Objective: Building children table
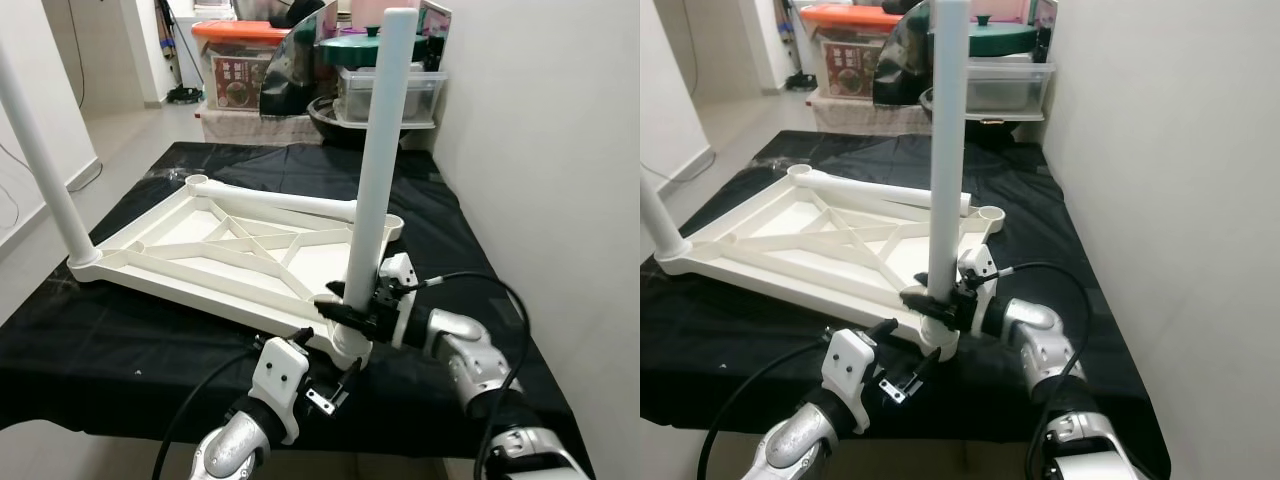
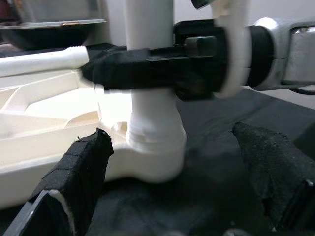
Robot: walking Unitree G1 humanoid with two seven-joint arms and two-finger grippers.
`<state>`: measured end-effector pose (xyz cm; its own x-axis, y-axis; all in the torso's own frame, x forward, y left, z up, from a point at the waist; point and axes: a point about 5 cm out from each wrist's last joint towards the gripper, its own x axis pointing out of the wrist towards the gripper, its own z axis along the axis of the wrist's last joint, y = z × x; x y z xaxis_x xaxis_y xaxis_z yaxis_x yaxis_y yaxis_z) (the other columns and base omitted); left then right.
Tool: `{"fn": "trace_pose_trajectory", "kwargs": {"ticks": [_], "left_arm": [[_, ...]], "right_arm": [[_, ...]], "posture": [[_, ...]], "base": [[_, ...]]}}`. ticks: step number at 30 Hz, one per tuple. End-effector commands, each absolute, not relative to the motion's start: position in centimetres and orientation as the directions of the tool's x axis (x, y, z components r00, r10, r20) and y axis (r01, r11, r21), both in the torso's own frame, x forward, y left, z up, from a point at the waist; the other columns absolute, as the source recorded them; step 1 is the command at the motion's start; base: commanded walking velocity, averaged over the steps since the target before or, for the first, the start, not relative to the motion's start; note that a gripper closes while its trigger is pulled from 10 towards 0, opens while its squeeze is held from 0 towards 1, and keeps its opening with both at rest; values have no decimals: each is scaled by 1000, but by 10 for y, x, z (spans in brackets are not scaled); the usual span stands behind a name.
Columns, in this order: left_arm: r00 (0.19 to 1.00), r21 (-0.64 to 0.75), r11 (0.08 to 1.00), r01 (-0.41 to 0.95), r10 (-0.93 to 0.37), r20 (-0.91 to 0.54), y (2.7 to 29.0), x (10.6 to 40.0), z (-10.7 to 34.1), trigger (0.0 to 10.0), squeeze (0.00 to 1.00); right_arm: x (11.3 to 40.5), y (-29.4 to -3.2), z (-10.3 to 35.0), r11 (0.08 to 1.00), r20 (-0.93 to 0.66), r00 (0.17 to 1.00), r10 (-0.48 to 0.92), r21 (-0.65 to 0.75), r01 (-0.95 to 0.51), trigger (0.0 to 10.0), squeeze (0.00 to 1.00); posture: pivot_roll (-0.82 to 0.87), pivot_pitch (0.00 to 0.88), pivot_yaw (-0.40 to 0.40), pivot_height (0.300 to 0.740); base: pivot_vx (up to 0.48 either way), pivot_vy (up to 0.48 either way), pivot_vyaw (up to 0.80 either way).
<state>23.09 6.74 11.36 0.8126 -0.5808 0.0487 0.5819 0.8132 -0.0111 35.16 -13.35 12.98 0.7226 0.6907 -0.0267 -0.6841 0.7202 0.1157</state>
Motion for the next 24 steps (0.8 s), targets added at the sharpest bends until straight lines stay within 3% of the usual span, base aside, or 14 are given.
{"fn": "trace_pose_trajectory", "kwargs": {"ticks": [1, 3, 4, 5, 7, 13, 21, 22, 23, 24], "left_arm": [[812, -10, 812, 583, -582, 47, 68, 231, 114, 10000, 0], [811, -9, 812, 584, -583, 46, 69, 231, 114, 10000, 0], [811, -9, 812, 584, -583, 46, 69, 231, 114, 10000, 0], [811, -9, 811, 585, -584, 44, 69, 231, 113, 10000, 0], [809, -7, 810, 587, -586, 42, 69, 232, 113, 10000, 0], [808, -5, 808, 589, -588, 41, 69, 232, 113, 10000, 0], [809, -6, 810, 587, -586, 42, 69, 232, 113, 10000, 0], [809, -6, 809, 587, -587, 42, 69, 232, 113, 10000, 0], [809, -6, 809, 587, -586, 41, 69, 232, 113, 10000, 0], [809, -6, 809, 587, -586, 41, 69, 232, 113, 10000, 0]], "right_arm": [[362, -153, 123, 915, -71, 920, 386, 161, -371, 0, 0], [364, -167, 121, 989, -103, 992, 70, 137, -55, 0, 0], [364, -167, 121, 989, -103, 992, 70, 137, -55, 0, 0], [361, -177, 122, 986, -106, 988, -116, 104, 127, 0, 0], [352, -184, 123, 939, -97, 941, -323, 91, 332, 0, 0], [339, -163, 118, 864, -139, 877, -460, 159, 478, 0, 0], [339, -155, 113, 849, -157, 864, -478, 168, 501, 0, 0], [341, -149, 113, 862, -157, 874, -460, 159, 482, 10000, 0], [344, -141, 115, 898, -143, 914, -379, 182, 401, 10000, 1000], [344, -141, 115, 898, -143, 914, -379, 182, 401, 10000, 1000]], "posture": [[35, 0, -24, 740], [30, 0, -20, 740], [30, 0, -20, 740], [25, 0, -15, 740], [22, 0, -14, 740], [31, 0, -18, 740], [39, 0, -19, 740], [44, 0, -17, 740], [44, 0, -19, 740], [44, 0, -19, 740]], "base": [[0, 0, 0], [0, 0, 0], [0, 0, 0], [0, 0, 0], [0, 0, 0], [0, 0, 0], [0, 0, 0], [0, 0, 0], [0, 0, 0], [0, 0, 0]]}}
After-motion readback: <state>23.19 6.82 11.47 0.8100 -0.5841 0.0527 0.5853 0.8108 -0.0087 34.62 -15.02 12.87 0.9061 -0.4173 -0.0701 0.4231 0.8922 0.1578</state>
